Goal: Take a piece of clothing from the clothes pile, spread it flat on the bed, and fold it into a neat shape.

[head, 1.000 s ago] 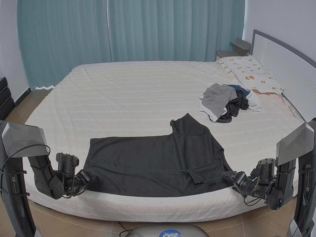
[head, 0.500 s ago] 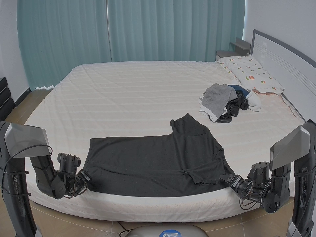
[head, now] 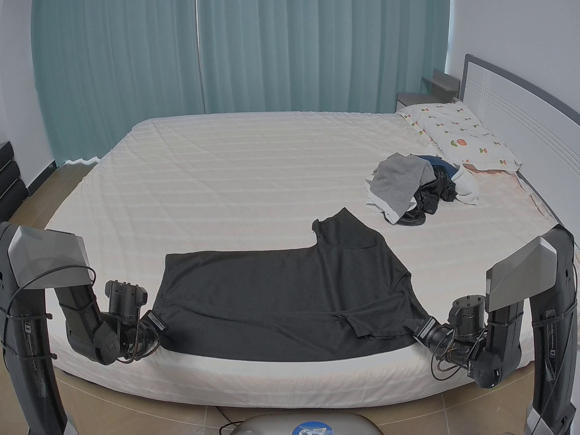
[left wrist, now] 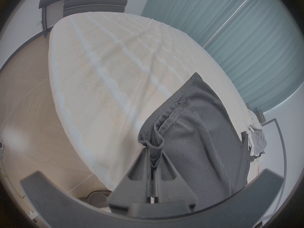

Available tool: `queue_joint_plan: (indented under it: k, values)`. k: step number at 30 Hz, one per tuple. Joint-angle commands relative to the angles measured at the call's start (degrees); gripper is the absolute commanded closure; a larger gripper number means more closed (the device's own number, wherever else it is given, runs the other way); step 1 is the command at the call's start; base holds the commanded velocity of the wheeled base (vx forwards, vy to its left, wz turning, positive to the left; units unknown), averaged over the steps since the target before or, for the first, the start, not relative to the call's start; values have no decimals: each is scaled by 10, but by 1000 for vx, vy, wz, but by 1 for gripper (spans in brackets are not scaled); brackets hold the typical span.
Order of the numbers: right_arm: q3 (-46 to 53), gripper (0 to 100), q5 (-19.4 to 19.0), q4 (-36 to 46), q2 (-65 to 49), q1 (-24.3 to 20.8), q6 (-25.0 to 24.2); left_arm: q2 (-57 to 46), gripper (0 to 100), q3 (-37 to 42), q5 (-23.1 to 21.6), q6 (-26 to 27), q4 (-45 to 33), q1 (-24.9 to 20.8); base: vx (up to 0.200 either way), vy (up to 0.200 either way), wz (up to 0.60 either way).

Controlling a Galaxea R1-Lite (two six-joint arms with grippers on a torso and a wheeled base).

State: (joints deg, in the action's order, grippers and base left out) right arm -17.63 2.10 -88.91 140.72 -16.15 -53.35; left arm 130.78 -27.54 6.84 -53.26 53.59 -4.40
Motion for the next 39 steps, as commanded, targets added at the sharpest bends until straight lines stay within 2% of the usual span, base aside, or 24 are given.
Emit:
queue_joint_plan:
  k: [1, 6, 19, 28, 29, 30, 31, 36, 39]
  values:
    - [12, 100, 8, -5, 3, -5, 5, 0, 100, 0, 1, 1, 0, 4, 0, 0, 0]
    - [25, 100, 21, -5, -13, -9, 10, -5, 100, 6, 1, 2, 0, 13, 0, 0, 0]
    - [68, 100, 12, -5, -49, -19, 13, -36, 100, 20, 0, 8, -5, 31, 0, 0, 0]
    - [80, 100, 3, -5, -44, -29, 20, -19, 100, 22, -1, 20, -4, 33, 0, 0, 0]
    - [82, 0, -2, -5, -44, -29, 21, -19, 100, 23, -2, 20, -4, 33, 0, 0, 0]
    - [81, 0, -5, -5, -44, -29, 21, -19, 100, 23, -3, 20, -5, 33, 0, 0, 0]
    - [81, 0, -7, -5, -44, -29, 21, -19, 0, 23, -4, 20, -5, 32, 0, 0, 0]
    - [81, 0, -8, -6, -56, -29, 20, -22, 0, 22, -8, 17, -4, 33, 0, 0, 0]
    - [86, 0, -6, -5, -106, -25, 23, -37, 0, 32, -15, 16, 1, 35, 0, 0, 0]
